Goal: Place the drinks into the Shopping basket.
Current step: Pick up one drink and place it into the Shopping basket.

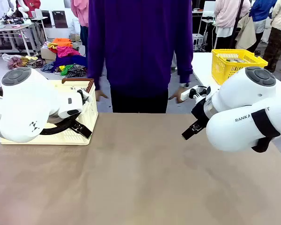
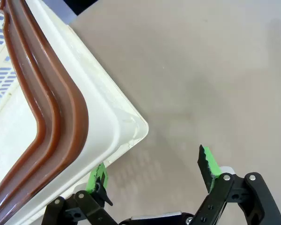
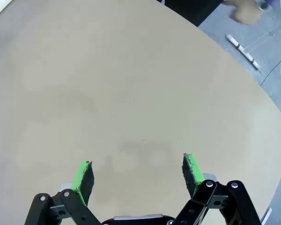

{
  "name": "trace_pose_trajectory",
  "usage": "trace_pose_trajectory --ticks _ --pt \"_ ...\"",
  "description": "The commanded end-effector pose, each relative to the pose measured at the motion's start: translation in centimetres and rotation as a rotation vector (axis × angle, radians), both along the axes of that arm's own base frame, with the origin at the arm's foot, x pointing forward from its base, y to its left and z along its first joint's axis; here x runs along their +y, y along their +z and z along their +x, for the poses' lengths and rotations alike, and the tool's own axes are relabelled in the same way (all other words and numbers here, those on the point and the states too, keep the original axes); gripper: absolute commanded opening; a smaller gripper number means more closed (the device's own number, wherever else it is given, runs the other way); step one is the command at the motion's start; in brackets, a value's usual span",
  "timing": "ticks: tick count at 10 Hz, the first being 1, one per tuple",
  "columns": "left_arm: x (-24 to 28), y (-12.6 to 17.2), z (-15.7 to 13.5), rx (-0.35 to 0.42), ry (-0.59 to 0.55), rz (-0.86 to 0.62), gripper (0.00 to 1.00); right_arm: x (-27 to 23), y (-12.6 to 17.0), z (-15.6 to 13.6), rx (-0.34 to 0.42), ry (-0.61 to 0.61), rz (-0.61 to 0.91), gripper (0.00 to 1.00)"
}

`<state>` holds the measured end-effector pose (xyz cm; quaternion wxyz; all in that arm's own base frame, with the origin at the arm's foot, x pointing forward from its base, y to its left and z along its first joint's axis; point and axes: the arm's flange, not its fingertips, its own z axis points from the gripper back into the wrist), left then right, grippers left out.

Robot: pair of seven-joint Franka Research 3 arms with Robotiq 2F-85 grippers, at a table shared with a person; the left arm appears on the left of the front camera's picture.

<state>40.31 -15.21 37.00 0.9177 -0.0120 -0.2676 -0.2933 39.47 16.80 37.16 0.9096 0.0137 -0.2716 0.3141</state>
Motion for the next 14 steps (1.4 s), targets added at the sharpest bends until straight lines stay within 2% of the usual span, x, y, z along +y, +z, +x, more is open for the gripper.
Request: trace_pose_trajectory --ticks 1,14 --pt "-0.01 0.05 0.01 -0.002 0.0 -0.001 1.0 0.0 0.01 0.0 0.0 0.0 0.0 1.0" --pt "-0.01 0.05 0.01 -0.002 0.0 -0.001 1.0 0.0 0.01 0.0 0.0 0.0 0.0 1.0"
